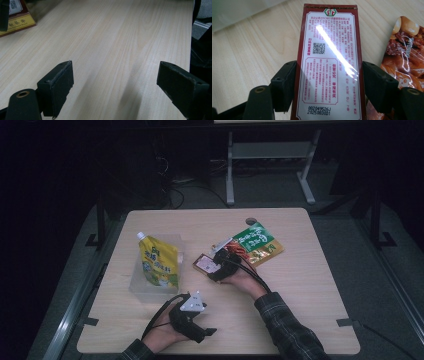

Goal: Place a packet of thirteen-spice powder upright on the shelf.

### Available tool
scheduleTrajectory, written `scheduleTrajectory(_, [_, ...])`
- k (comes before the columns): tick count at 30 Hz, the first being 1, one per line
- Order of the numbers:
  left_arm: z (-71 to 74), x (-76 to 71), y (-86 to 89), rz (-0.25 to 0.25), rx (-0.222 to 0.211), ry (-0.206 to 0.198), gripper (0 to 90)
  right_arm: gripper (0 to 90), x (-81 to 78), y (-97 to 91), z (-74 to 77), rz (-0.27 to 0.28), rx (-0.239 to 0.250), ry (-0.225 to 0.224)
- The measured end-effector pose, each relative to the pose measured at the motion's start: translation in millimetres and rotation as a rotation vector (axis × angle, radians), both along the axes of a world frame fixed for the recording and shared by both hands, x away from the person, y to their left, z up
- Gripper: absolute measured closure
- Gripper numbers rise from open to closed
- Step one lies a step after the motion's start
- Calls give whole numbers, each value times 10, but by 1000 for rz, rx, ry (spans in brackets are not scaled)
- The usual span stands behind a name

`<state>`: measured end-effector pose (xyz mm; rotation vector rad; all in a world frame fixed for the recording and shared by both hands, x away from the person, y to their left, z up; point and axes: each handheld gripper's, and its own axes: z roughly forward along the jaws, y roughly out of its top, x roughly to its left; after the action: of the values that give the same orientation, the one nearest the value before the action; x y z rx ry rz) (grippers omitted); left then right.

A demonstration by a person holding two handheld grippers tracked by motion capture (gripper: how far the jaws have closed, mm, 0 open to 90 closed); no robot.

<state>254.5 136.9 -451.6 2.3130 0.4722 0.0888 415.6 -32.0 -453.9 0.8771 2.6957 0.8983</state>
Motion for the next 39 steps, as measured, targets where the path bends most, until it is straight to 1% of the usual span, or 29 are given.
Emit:
scheduleTrajectory(2, [0, -3, 2, 1, 0, 0, 134, 313, -8, 1, -2, 2, 3, -4])
scheduleTrajectory(3, [1, -4, 2, 4, -3, 1, 134, 314, -13, -7, 0, 13, -1, -8])
scheduleTrajectory(5, [2, -2, 3, 4, -2, 1, 133, 314, -23, -9, 6, 9, -1, -7])
scheduleTrajectory(6, [2, -2, 3, 3, -3, 1, 133, 314, -33, -10, 13, 8, 10, 1])
scheduleTrajectory(7, [2, -3, 3, 4, -3, 1, 134, 314, -36, -17, 20, 12, 10, -3])
scheduleTrajectory(12, [4, -2, 5, 6, -7, 2, 133, 315, -79, -67, 100, 25, 20, -18])
scheduleTrajectory(16, [7, -1, 9, 6, -7, 0, 133, 315, -130, -125, 153, 32, 29, -15])
scheduleTrajectory(17, [10, 0, 10, 6, -6, -1, 133, 315, -174, -198, 174, 43, 34, -17])
scheduleTrajectory(20, [15, 5, 15, 4, -5, -7, 133, 315, -248, -307, 193, 50, 34, -14])
scheduleTrajectory(21, [16, 1, 15, 7, -7, -1, 134, 315, -271, -349, 199, 57, 32, -15])
scheduleTrajectory(23, [19, 3, 20, 8, -5, -3, 134, 315, -330, -449, 222, 67, 27, -16])
scheduleTrajectory(25, [19, 2, 21, 13, -10, 1, 134, 315, -370, -510, 238, 70, 35, -15])
scheduleTrajectory(27, [23, 5, 26, 11, -4, 1, 134, 315, -424, -588, 256, 79, 38, -18])
scheduleTrajectory(28, [25, 8, 28, 8, -4, -5, 134, 315, -454, -628, 268, 85, 37, -21])
scheduleTrajectory(30, [23, 3, 28, 15, -11, 1, 134, 315, -518, -702, 290, 94, 33, -22])
scheduleTrajectory(31, [28, 12, 35, 5, -1, -7, 134, 315, -574, -759, 302, 95, 40, -24])
scheduleTrajectory(32, [28, 11, 37, 8, 1, -5, 134, 315, -610, -798, 310, 100, 43, -23])
scheduleTrajectory(34, [27, 13, 37, 8, -1, -7, 134, 315, -675, -861, 317, 111, 48, -21])
scheduleTrajectory(36, [25, 10, 34, 12, -6, -5, 134, 315, -744, -929, 319, 126, 38, -22])
scheduleTrajectory(37, [25, 9, 34, 13, -8, -4, 134, 315, -782, -960, 313, 129, 42, -25])
scheduleTrajectory(39, [23, 7, 33, 20, -14, -2, 134, 315, -847, -1026, 304, 147, 46, -17])
